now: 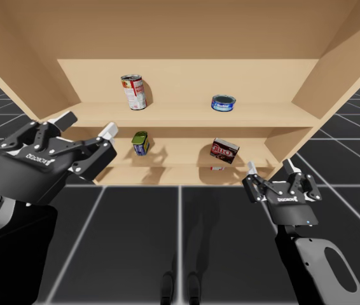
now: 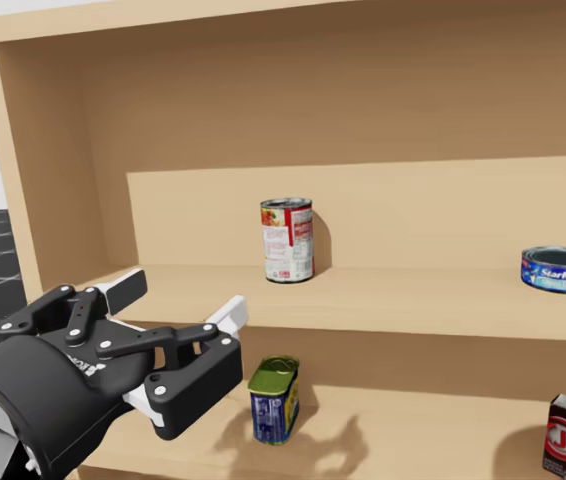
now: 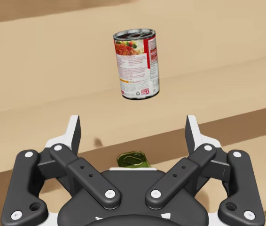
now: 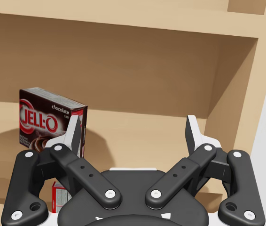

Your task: Find the tomato soup can on the shelf and bring it to me.

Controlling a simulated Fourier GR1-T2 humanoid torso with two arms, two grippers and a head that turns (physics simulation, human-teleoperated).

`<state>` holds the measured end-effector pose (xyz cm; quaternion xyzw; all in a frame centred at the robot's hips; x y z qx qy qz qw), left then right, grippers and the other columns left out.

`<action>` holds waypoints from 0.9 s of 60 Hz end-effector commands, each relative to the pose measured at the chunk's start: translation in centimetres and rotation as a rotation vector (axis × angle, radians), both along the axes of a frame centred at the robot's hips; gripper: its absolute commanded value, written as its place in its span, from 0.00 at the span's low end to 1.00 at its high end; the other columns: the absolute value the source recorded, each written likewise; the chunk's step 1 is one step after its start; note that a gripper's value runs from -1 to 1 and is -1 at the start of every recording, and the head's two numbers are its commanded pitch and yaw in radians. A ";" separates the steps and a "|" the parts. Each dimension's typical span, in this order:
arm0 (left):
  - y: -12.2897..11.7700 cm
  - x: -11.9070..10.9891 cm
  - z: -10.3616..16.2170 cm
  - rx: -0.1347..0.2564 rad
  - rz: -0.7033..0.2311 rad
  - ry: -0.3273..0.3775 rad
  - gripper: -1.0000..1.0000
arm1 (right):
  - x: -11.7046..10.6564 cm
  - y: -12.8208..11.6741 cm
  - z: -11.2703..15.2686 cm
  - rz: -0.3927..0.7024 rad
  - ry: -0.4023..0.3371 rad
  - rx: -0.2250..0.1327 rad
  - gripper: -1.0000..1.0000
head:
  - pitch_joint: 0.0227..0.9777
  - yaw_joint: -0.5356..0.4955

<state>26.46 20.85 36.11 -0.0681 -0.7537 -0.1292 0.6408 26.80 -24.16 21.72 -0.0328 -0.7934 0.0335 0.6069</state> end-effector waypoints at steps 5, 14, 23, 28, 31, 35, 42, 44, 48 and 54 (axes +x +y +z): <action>-1.7 2.8 1.9 0.006 -0.001 0.086 0.00 | 0.0 -0.1 0.0 -0.005 -0.002 -0.004 0.00 | 0.25 0.74; -2.7 5.0 2.4 0.000 0.016 0.112 0.00 | 0.0 -0.1 0.0 -0.006 -0.003 -0.003 0.00 | 0.25 0.74; -4.0 6.9 2.8 -0.007 0.039 0.142 0.00 | 0.1 -0.3 0.1 -0.011 -0.003 0.002 0.00 | 0.26 0.73; -4.8 7.9 2.9 -0.011 0.043 0.157 0.00 | 0.1 -0.4 0.1 -0.013 -0.002 0.003 0.00 | 0.26 0.73; -5.1 8.4 2.9 -0.017 0.049 0.165 0.00 | 0.1 -0.4 0.1 -0.013 -0.003 0.004 0.00 | 0.26 0.73; -5.5 9.3 2.9 -0.028 0.060 0.183 0.00 | 0.1 -0.5 0.2 -0.014 -0.002 0.006 0.00 | 0.26 0.73; -5.8 10.6 2.8 -0.044 0.080 0.202 0.00 | 0.1 -0.6 0.2 -0.016 -0.003 0.009 0.00 | 0.26 0.72; -6.0 11.0 2.8 -0.042 0.084 0.203 0.00 | 0.1 -0.6 0.2 -0.017 -0.004 0.010 0.00 | 0.26 0.72; -6.3 11.7 3.0 -0.052 0.091 0.204 0.00 | 0.1 -0.7 0.3 -0.017 -0.004 0.012 0.00 | 0.26 0.72; -6.7 12.6 3.2 -0.055 0.102 0.210 0.00 | 0.1 -0.7 0.3 -0.017 -0.005 0.013 0.00 | 0.26 0.71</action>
